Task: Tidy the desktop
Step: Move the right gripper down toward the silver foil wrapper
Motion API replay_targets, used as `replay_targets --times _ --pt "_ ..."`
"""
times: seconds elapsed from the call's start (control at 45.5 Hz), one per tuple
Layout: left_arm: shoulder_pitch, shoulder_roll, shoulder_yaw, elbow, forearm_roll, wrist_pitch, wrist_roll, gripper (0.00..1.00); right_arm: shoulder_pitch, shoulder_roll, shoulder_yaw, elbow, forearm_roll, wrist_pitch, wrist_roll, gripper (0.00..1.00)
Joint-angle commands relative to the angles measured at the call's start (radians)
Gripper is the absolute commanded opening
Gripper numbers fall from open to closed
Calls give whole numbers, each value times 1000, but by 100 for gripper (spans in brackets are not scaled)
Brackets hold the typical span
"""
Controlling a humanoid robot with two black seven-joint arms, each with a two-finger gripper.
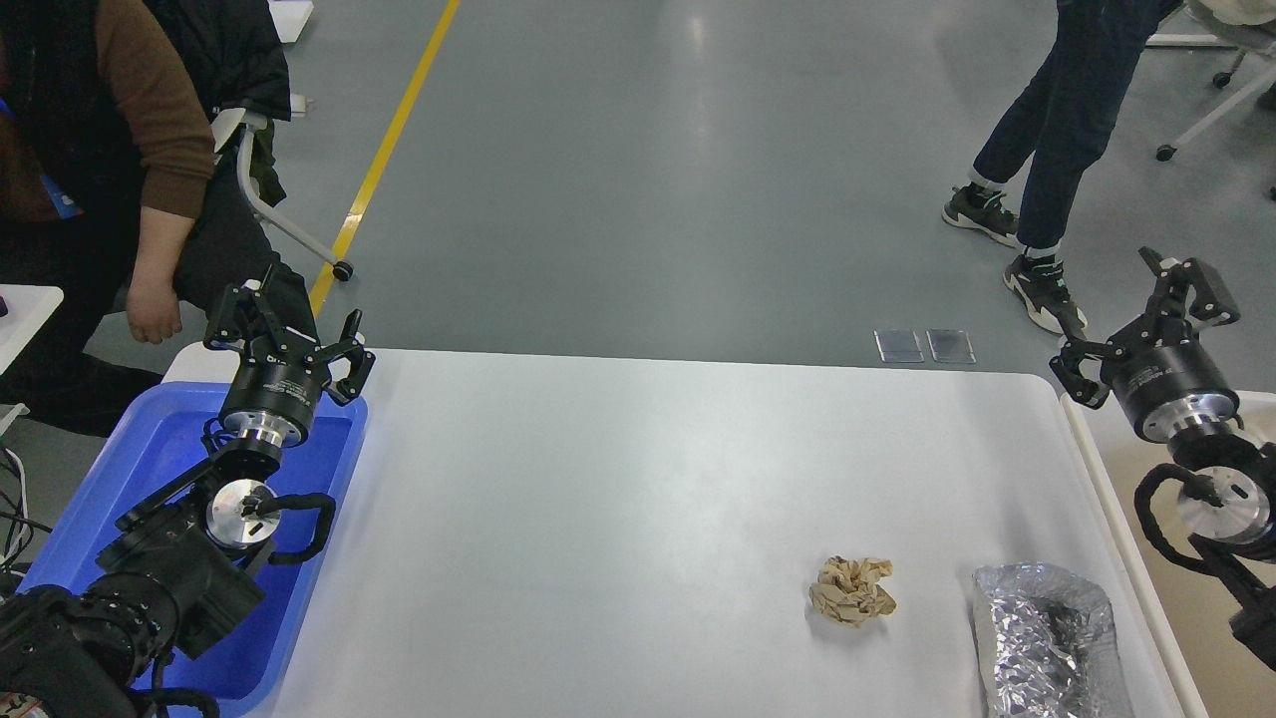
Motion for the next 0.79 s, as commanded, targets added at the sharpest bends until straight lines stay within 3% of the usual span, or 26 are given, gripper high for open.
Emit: replay_targets --times 0.0,0.769 --pt "0 0 0 0 0 0 0 100 -5 -14 1 1 2 0 0 100" --pt "0 0 0 0 0 0 0 100 10 -104 6 -15 2 0 2 100"
